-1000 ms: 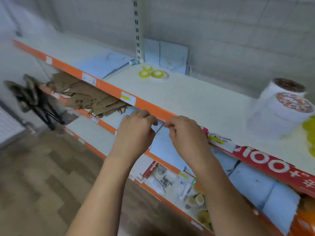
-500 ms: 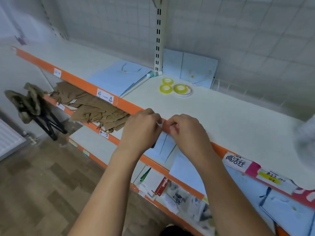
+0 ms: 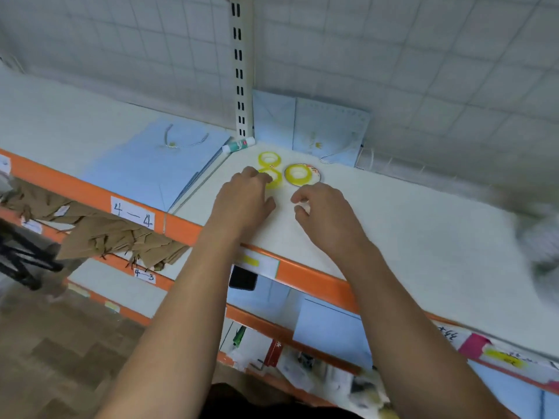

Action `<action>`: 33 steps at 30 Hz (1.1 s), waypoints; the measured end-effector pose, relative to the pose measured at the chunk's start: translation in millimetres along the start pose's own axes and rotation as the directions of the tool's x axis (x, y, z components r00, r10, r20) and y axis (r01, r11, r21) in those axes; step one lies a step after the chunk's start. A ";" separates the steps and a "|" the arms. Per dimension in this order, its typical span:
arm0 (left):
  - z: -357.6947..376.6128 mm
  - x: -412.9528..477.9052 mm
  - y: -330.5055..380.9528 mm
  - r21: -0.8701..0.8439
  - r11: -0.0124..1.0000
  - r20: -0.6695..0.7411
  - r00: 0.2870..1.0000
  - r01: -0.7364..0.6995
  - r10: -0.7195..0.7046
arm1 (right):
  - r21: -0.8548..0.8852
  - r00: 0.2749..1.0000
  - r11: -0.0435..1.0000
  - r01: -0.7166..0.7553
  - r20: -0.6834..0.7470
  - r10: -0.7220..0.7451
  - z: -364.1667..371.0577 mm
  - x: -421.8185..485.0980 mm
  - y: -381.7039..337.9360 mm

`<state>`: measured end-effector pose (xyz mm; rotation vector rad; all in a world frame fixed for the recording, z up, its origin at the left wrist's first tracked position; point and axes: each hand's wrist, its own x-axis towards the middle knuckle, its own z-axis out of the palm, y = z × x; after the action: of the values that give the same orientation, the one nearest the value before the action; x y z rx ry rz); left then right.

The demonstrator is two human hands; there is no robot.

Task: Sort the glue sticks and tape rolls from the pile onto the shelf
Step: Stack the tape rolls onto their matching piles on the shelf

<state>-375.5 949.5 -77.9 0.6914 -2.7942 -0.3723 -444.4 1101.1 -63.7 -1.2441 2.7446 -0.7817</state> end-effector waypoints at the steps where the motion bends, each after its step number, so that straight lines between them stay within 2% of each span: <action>1: 2.9 10.9 -3.5 -0.009 1.000 0.014 1.000 -0.017 0.017 | -0.009 1.000 1.000 -0.011 -0.007 0.011 1.3 5.6 0.6; 8: 15.1 57.0 -19.9 -0.020 0.990 0.193 0.972 -0.136 0.138 | -0.074 0.986 0.983 -0.167 -0.041 0.165 8.1 48.3 1.9; 15: 7.1 64.4 -42.9 -0.192 0.956 0.140 0.958 -0.222 0.251 | -0.099 0.955 0.950 -0.295 -0.071 0.289 26.1 90.2 -9.5; 26: -7.9 65.5 -72.7 -0.292 0.915 0.133 0.936 -0.278 0.326 | -0.041 0.844 0.847 -0.531 -0.115 0.524 49.9 121.2 -20.9; 30: -11.3 65.2 -75.7 -0.319 0.906 0.132 0.933 -0.280 0.335 | -0.012 0.822 0.827 -0.562 -0.126 0.556 50.0 122.0 -23.6; 33: -13.5 63.7 -74.8 -0.331 0.897 0.116 0.931 -0.292 0.345 | -0.006 0.836 0.845 -0.535 -0.145 0.529 44.5 113.3 -27.3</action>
<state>-394.8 852.2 -77.0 0.1277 -2.8424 -0.8129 -492.3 986.1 -70.3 -0.3769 2.9979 -0.7586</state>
